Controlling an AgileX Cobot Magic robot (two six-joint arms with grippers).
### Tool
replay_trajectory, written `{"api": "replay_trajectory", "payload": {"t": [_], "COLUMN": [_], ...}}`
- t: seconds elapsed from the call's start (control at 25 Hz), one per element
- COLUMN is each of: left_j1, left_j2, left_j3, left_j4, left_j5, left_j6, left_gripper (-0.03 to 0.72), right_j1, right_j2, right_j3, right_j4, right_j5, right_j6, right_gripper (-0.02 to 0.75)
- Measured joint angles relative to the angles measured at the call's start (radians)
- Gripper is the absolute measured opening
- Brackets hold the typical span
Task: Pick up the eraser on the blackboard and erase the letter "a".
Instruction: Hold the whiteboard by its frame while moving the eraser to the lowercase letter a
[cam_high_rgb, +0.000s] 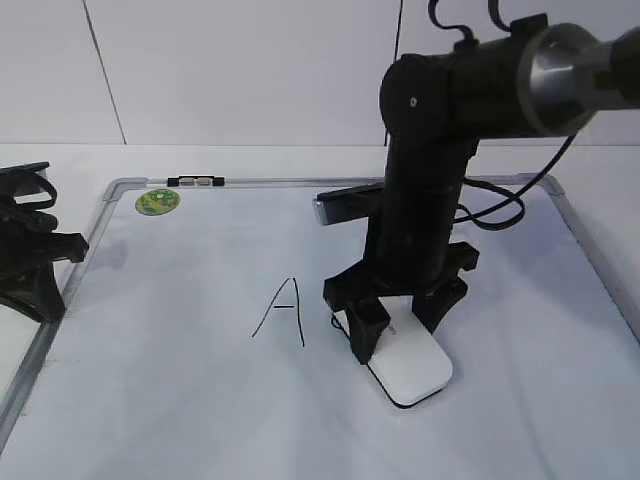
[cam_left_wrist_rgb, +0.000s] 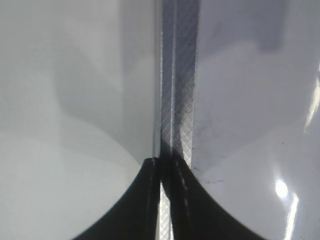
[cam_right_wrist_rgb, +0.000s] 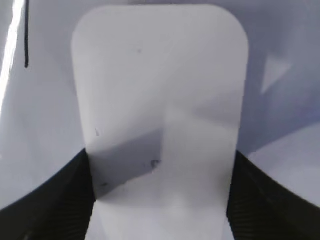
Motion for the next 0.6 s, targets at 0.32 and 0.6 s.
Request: {"api": "replay_trajectory", "payload": {"t": [0.32, 0.6], "left_j1": [0.0, 0.0], "left_j2": [0.0, 0.0], "left_j3": [0.0, 0.0], "left_j4": [0.002, 0.002], "left_j5": [0.0, -0.002], "left_j6": [0.0, 0.0], "left_gripper": [0.029, 0.029], "right_j1": [0.02, 0.023], "right_j2": [0.02, 0.021], "right_j3": [-0.018, -0.018], "right_j4": [-0.034, -0.056], "right_j5": [0.01, 0.01], "right_j6": [0.004, 0.03], "right_gripper": [0.541, 0.541]}}
